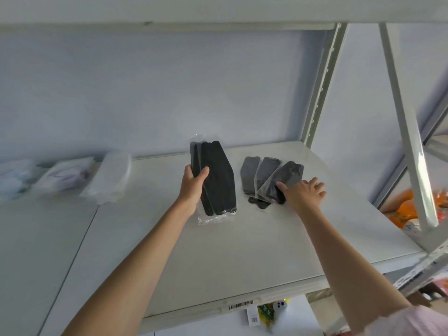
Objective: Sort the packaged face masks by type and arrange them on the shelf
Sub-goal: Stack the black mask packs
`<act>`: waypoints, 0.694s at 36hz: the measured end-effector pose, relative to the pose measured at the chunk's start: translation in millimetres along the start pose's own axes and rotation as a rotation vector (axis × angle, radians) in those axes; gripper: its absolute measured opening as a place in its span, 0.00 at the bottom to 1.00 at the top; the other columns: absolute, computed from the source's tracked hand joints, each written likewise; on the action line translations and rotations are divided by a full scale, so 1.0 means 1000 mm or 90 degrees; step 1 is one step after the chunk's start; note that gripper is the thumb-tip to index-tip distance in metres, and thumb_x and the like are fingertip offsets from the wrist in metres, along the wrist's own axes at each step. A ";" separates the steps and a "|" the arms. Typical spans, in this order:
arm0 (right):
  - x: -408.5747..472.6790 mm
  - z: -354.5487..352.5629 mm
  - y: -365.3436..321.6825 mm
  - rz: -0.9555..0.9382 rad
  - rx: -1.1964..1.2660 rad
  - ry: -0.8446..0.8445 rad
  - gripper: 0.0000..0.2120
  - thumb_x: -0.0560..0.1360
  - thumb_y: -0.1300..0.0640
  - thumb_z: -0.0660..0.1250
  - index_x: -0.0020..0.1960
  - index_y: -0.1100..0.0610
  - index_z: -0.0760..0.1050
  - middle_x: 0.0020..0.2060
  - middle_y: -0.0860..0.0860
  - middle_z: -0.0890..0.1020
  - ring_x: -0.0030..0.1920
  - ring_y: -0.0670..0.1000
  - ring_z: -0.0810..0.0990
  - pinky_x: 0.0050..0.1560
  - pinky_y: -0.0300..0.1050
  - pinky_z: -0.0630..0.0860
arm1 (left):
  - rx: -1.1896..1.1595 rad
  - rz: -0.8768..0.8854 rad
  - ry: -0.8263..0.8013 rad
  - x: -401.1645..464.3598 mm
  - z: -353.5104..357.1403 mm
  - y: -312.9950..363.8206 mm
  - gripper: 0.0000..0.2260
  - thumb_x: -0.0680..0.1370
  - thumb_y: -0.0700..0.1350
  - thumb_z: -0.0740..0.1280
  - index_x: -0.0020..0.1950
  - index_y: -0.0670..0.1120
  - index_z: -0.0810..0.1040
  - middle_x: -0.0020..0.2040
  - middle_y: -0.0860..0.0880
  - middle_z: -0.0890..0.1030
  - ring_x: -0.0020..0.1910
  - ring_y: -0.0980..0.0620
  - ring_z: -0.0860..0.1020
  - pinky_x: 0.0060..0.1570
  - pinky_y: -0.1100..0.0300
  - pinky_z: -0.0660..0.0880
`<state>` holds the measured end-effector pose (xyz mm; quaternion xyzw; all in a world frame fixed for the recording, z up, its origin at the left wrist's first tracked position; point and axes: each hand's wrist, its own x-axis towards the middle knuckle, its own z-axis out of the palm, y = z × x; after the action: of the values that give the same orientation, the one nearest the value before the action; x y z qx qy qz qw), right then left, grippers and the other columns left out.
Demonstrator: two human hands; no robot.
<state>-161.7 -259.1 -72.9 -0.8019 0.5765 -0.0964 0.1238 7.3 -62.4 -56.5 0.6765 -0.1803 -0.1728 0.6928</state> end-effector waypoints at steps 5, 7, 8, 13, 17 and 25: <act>0.015 -0.005 -0.006 0.028 0.013 -0.069 0.42 0.74 0.34 0.61 0.73 0.65 0.60 0.70 0.60 0.60 0.71 0.62 0.58 0.69 0.53 0.59 | 0.006 0.003 0.000 0.004 -0.002 0.000 0.10 0.81 0.46 0.65 0.59 0.45 0.69 0.55 0.48 0.77 0.51 0.54 0.77 0.43 0.65 0.73; 0.021 -0.011 -0.006 0.049 0.043 -0.101 0.39 0.73 0.38 0.67 0.72 0.63 0.62 0.70 0.60 0.60 0.70 0.61 0.58 0.69 0.53 0.60 | 0.009 0.003 0.001 0.005 -0.002 -0.002 0.10 0.80 0.46 0.65 0.59 0.45 0.69 0.55 0.48 0.77 0.52 0.52 0.77 0.44 0.65 0.73; 0.024 -0.013 -0.004 0.056 0.062 -0.118 0.37 0.72 0.40 0.69 0.71 0.63 0.64 0.69 0.59 0.61 0.70 0.61 0.59 0.68 0.53 0.60 | 0.011 0.004 0.001 0.005 -0.001 -0.002 0.10 0.80 0.46 0.65 0.59 0.45 0.69 0.55 0.47 0.77 0.53 0.51 0.77 0.45 0.64 0.73; 0.031 -0.021 0.008 0.060 0.165 -0.157 0.31 0.71 0.49 0.73 0.67 0.63 0.68 0.64 0.61 0.69 0.65 0.61 0.68 0.65 0.52 0.67 | 0.013 0.001 -0.011 0.005 0.006 -0.004 0.10 0.80 0.46 0.65 0.58 0.45 0.69 0.54 0.48 0.76 0.51 0.52 0.76 0.45 0.64 0.73; 0.025 -0.026 0.009 0.050 0.526 -0.103 0.24 0.71 0.61 0.73 0.62 0.66 0.68 0.55 0.60 0.77 0.51 0.59 0.76 0.51 0.53 0.76 | 0.011 -0.001 -0.021 0.004 0.010 -0.001 0.10 0.81 0.46 0.64 0.59 0.45 0.69 0.52 0.50 0.76 0.48 0.57 0.76 0.42 0.66 0.72; -0.043 -0.020 -0.047 -0.179 0.824 -0.322 0.15 0.77 0.63 0.65 0.63 0.59 0.70 0.57 0.58 0.80 0.57 0.59 0.80 0.57 0.58 0.78 | 0.009 -0.003 -0.016 0.007 0.020 0.008 0.11 0.81 0.49 0.61 0.60 0.45 0.69 0.58 0.45 0.77 0.58 0.48 0.77 0.58 0.54 0.74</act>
<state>-139.2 -205.5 -39.8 -0.6319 0.2480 -0.2453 0.6921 3.8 -83.3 -47.8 0.6796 -0.1886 -0.1820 0.6852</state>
